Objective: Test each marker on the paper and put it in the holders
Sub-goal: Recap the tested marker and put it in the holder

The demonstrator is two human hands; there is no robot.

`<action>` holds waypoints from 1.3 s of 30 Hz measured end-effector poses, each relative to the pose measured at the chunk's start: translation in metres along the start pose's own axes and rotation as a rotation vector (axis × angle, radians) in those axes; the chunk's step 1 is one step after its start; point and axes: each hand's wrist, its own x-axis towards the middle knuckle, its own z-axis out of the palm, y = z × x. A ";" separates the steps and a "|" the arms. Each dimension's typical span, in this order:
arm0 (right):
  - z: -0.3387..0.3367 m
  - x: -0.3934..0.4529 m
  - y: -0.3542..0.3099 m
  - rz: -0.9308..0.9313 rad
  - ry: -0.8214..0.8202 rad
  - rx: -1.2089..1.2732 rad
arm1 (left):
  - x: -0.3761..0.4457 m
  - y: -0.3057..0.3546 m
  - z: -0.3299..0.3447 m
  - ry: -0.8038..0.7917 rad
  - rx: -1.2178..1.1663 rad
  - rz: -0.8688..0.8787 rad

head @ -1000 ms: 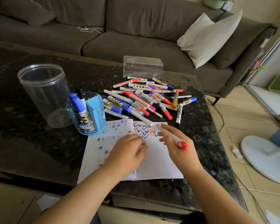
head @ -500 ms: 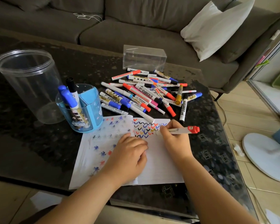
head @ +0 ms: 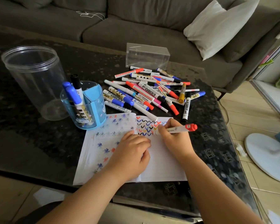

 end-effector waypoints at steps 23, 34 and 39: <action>-0.008 -0.014 -0.018 0.083 0.100 0.127 | -0.002 0.005 -0.007 0.028 -0.012 -0.041; -0.045 -0.072 -0.065 -0.279 0.030 -0.345 | -0.033 0.059 -0.112 -0.215 -0.923 -0.362; -0.051 -0.104 -0.072 -0.326 0.013 -0.302 | -0.057 0.074 -0.126 -0.269 -1.134 -0.312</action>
